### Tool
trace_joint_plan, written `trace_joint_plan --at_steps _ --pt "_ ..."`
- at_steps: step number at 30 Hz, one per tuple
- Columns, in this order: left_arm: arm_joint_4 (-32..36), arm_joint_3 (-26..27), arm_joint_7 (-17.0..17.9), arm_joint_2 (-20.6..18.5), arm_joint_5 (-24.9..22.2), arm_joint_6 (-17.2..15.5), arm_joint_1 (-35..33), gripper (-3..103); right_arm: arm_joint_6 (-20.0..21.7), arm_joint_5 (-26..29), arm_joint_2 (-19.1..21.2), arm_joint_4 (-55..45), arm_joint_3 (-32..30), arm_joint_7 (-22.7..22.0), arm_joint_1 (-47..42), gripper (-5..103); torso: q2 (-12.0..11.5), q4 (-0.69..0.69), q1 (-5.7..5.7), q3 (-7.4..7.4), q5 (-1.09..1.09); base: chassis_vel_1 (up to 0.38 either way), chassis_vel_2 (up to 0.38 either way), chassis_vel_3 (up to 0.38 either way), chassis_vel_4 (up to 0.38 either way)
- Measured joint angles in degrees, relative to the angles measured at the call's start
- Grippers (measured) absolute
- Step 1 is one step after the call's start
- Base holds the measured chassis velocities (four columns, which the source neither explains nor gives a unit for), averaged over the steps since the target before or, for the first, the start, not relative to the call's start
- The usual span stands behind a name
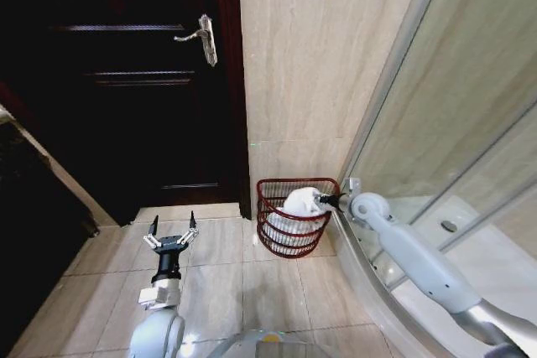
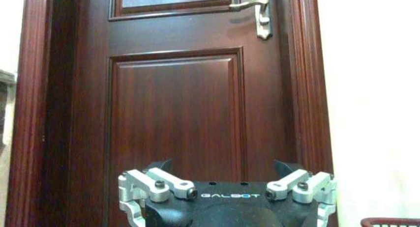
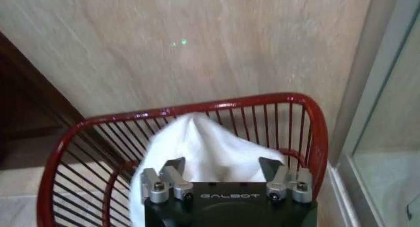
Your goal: Discard the used towel into the hamper.
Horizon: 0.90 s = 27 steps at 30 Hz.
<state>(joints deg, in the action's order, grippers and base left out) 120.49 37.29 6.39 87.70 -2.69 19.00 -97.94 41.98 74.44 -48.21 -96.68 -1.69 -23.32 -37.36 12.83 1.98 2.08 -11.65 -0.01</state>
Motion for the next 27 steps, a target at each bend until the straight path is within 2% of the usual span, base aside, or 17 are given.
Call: trace_joint_plan --at_steps 1,2,7,11,14,15,18,19,21,22,23,26,27 --pt "0.1 -0.4 0.0 0.0 0.2 -0.3 0.1 100 0.0 0.7 0.4 -1.0 -0.5 -0.5 -0.4 83 0.0 0.00 0.00 0.00 0.00 0.000 0.000 0.000 0.000" --pt "0.1 -0.4 0.0 0.0 0.2 -0.3 0.1 100 0.0 0.7 0.4 -1.0 -0.5 -0.5 -0.4 83 0.0 0.00 0.00 0.00 0.00 0.000 0.000 0.000 0.000" --pt "0.2 -1.5 0.2 0.1 0.9 -0.8 0.5 100 0.0 2.0 0.5 -3.0 -2.7 -1.4 -1.3 97 0.0 0.00 0.00 0.00 0.01 0.000 0.000 0.000 0.000" --pt "0.3 -1.7 0.3 0.2 1.0 -1.1 0.5 100 -0.1 2.0 0.1 -5.6 -5.1 -1.5 -2.5 100 0.0 0.00 0.00 -0.01 0.01 0.000 0.000 0.000 0.000" --pt "0.3 -1.7 0.3 0.6 0.9 -1.4 0.5 100 -2.0 -1.7 -2.9 -10.9 -11.4 1.7 -7.1 100 0.0 0.01 0.01 -0.01 0.00 0.000 0.000 0.000 0.000" --pt "0.3 -1.7 0.3 0.6 0.9 -1.4 0.5 100 -2.0 -1.7 -2.9 -10.9 -11.4 1.7 -7.1 100 0.0 0.01 0.01 -0.01 0.00 0.000 0.000 0.000 0.000" --pt "0.5 -1.8 0.3 0.8 0.8 -2.3 0.6 100 -9.3 -12.9 -6.5 -14.8 -16.9 9.1 -12.9 100 0.0 0.01 0.01 -0.01 0.02 0.000 0.000 0.000 0.000" --pt "0.5 -1.8 0.3 0.8 0.8 -2.3 0.6 100 -9.3 -12.9 -6.5 -14.8 -16.9 9.1 -12.9 100 0.0 0.01 0.01 -0.01 0.02 0.000 0.000 0.000 0.000" --pt "1.0 -2.1 0.4 1.2 0.6 -2.9 0.7 100 -14.5 -22.2 -9.5 -16.8 -21.1 15.3 -17.2 100 0.0 -0.01 0.00 -0.01 0.00 0.000 0.000 0.000 0.000" --pt "1.1 -2.2 0.4 1.5 0.5 -3.1 0.8 100 -15.9 -24.9 -10.7 -17.8 -22.5 17.0 -18.8 100 0.0 -0.01 0.00 -0.01 0.02 0.000 0.000 0.000 0.000" --pt "1.1 -2.2 0.4 1.5 0.5 -3.1 0.8 100 -15.9 -24.9 -10.7 -17.8 -22.5 17.0 -18.8 100 0.0 -0.01 0.00 -0.01 0.02 0.000 0.000 0.000 0.000" --pt "1.2 -2.5 0.3 2.0 0.2 -3.7 0.9 100 -21.4 -34.8 -14.6 -20.2 -25.8 20.5 -23.2 100 0.0 0.00 0.00 -0.01 -0.01 0.000 0.000 0.000 0.000" --pt "1.2 -2.5 0.3 2.0 0.2 -3.7 0.9 100 -21.4 -34.8 -14.6 -20.2 -25.8 20.5 -23.2 100 0.0 0.00 0.00 -0.01 -0.01 0.000 0.000 0.000 0.000"
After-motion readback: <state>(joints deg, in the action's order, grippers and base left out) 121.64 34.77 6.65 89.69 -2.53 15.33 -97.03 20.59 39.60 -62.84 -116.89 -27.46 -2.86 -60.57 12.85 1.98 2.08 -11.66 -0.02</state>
